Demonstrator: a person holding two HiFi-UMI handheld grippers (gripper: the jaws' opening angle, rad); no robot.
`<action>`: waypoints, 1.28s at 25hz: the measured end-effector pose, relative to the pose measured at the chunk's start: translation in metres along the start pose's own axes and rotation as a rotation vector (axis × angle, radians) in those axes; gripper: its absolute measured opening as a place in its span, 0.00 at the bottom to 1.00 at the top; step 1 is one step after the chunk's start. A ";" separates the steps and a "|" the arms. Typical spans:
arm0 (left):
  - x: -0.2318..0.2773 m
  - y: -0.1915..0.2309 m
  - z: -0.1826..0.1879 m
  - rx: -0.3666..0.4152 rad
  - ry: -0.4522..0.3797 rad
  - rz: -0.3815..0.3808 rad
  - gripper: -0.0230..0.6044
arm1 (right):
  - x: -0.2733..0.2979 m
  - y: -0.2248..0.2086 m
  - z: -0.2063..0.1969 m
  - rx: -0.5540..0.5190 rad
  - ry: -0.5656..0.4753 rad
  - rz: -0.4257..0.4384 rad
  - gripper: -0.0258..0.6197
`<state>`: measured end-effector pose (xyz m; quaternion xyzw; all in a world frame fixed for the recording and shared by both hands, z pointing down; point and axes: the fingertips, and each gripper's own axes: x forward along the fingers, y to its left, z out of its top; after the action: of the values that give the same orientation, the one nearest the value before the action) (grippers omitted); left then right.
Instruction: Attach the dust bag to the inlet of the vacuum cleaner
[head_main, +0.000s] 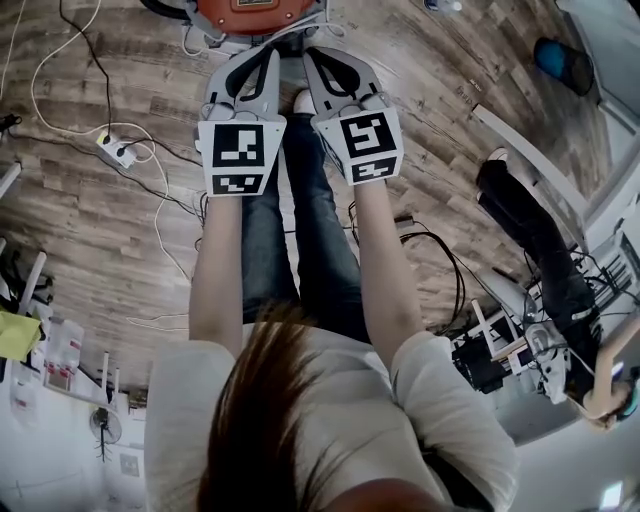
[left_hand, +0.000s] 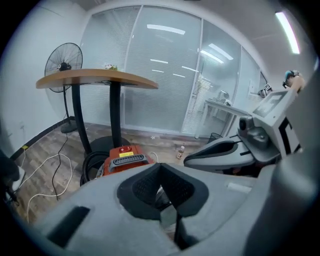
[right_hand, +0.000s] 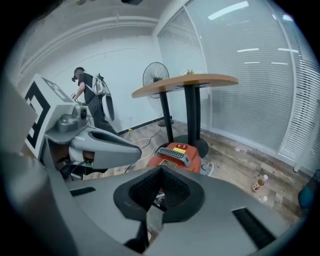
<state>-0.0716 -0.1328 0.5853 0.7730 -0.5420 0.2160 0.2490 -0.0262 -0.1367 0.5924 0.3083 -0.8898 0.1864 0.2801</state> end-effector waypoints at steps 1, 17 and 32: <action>-0.004 0.001 0.007 -0.010 -0.020 0.007 0.06 | -0.004 0.000 0.008 0.012 -0.024 -0.009 0.04; -0.080 0.007 0.146 0.002 -0.270 0.070 0.06 | -0.092 -0.010 0.140 0.113 -0.285 -0.105 0.04; -0.159 -0.022 0.256 0.121 -0.403 0.046 0.06 | -0.182 0.011 0.230 0.045 -0.384 -0.131 0.04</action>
<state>-0.0847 -0.1689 0.2860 0.8016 -0.5843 0.0948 0.0835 -0.0030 -0.1634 0.3010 0.4016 -0.9005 0.1254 0.1100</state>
